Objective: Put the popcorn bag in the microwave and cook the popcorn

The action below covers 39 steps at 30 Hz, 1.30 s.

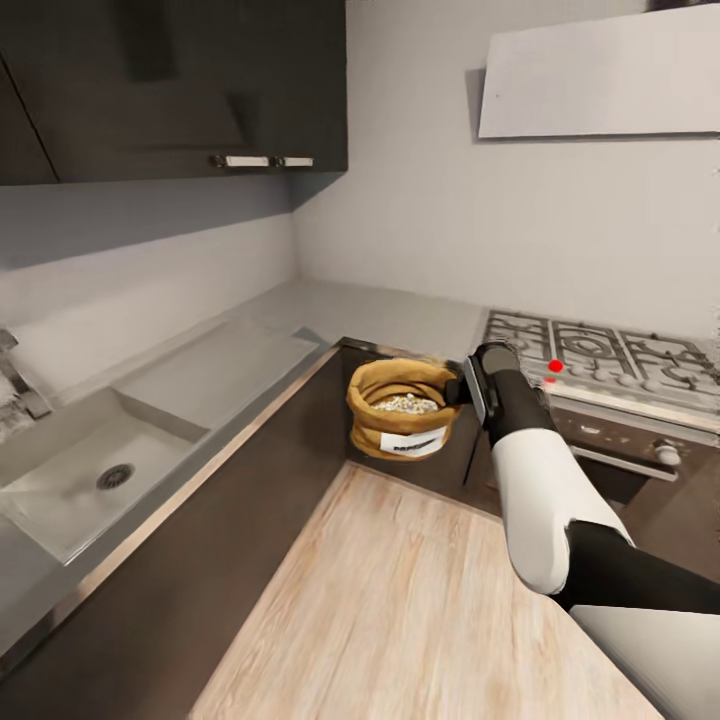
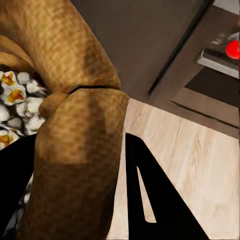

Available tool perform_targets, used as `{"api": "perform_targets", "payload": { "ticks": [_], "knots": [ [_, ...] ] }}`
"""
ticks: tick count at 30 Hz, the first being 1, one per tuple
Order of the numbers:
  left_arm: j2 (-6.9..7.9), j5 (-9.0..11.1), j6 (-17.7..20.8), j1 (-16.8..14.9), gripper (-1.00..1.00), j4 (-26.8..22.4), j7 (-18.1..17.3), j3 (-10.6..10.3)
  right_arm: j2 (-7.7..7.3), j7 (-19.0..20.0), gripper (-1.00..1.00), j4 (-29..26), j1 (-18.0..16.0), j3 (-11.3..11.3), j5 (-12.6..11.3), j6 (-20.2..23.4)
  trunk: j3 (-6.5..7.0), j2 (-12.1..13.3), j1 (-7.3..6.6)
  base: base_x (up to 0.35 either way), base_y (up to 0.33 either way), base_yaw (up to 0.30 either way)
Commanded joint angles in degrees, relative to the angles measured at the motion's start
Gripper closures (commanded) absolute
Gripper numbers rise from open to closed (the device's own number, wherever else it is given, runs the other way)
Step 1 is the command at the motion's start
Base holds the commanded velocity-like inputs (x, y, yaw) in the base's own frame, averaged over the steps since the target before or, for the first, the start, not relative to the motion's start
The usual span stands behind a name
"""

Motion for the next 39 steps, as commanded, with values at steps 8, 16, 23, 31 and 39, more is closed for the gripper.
{"api": "perform_targets", "payload": {
  "ticks": [8,16,23,31,39],
  "knots": [
    [0.06,0.20,-0.15,-0.01,-1.00,0.04,0.18,0.16,-0.34,0.10,1.00,5.96,-0.06,-0.32,0.03,0.14,-0.06,-0.05,-0.03,-0.335,0.045,0.000],
    [0.23,0.20,-0.15,-0.01,-1.00,-0.12,0.18,0.25,-3.18,0.64,1.00,6.13,-0.06,-0.32,-0.07,0.14,-0.06,-0.05,-0.03,-0.133,0.000,0.000],
    [0.31,0.24,-0.15,-0.01,-1.00,-0.25,0.18,0.25,-3.31,0.39,1.00,6.11,-0.06,-0.25,0.01,0.14,-0.06,-0.05,-0.03,-0.002,0.000,-0.108],
    [0.34,0.29,-0.15,-0.01,-1.00,-0.27,0.18,0.25,-3.28,0.36,1.00,6.13,-0.06,-0.32,-0.16,0.14,-0.06,-0.05,-0.03,0.000,0.000,-0.277],
    [0.34,0.29,-0.15,-0.01,-1.00,-0.27,0.18,0.25,-4.05,0.39,1.00,6.13,-0.06,-0.35,-0.16,0.14,-0.06,-0.05,-0.03,0.000,0.000,-0.281]
  ]
}}
